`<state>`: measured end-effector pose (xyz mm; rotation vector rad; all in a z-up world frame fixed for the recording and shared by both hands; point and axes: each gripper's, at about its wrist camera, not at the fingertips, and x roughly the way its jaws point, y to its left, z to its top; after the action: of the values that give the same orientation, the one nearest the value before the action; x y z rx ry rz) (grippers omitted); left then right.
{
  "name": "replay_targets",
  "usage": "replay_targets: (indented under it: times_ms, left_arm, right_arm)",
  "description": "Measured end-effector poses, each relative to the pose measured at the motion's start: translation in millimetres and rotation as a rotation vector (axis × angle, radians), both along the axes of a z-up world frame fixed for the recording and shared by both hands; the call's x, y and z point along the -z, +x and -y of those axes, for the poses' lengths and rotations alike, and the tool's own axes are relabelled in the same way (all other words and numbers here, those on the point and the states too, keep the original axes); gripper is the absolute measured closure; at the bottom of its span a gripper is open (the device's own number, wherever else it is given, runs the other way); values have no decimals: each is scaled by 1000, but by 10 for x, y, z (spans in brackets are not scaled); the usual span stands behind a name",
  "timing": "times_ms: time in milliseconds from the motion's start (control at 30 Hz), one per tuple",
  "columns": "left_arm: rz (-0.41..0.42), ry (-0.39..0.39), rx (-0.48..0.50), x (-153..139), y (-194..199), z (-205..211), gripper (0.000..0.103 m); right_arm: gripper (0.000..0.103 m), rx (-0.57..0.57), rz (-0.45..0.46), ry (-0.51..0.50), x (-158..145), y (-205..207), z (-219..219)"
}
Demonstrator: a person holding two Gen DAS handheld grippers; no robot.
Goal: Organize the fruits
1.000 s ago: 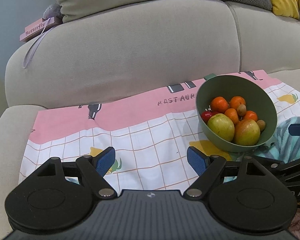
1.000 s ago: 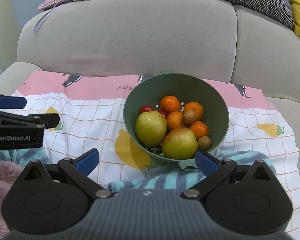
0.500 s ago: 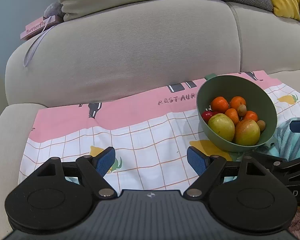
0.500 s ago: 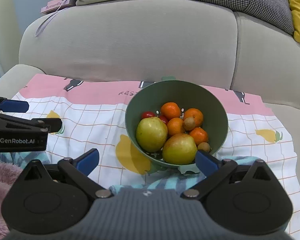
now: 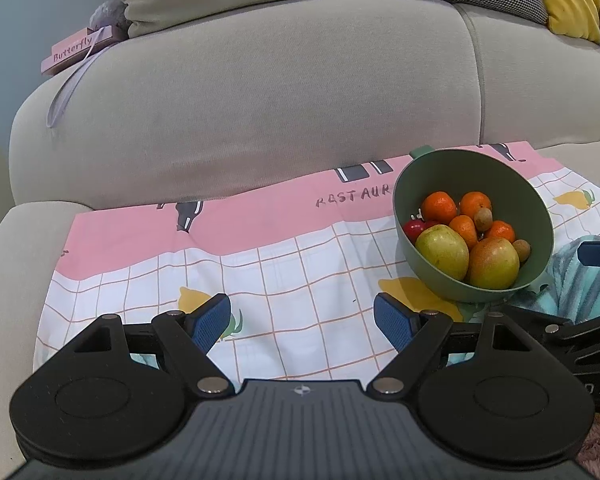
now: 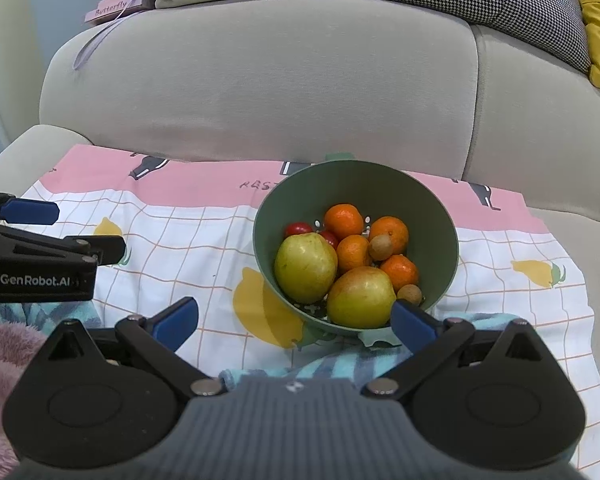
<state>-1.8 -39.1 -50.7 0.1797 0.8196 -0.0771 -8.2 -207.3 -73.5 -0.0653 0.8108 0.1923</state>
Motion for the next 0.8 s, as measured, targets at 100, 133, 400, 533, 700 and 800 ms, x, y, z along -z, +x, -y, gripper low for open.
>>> replay_targets:
  times_ms: [100,133,400,533,700,800]
  left_arm:
    - [0,0,0,1,0,1,8]
    - [1,0,-1,0,-1,1,8]
    - [1,-1,0,-2,-3,-4,8]
    - [1,0,0,-3,-4,-4,8]
    - [1,0,0,-4,-5,-3,8]
    - [2,0,0,-4,-5,-3,8]
  right_arm:
    - [4,-3,0,-1,2,1,0]
    - [4,-5,-1,-2,3,2,3]
    - [4,-10,-2,-3,10,0,-1]
    - [4,-11,-3,-3,12,2,-2]
    - [4,-8,-11,1,33,8,4]
    - [4,-7,-12,2,36,7,7]
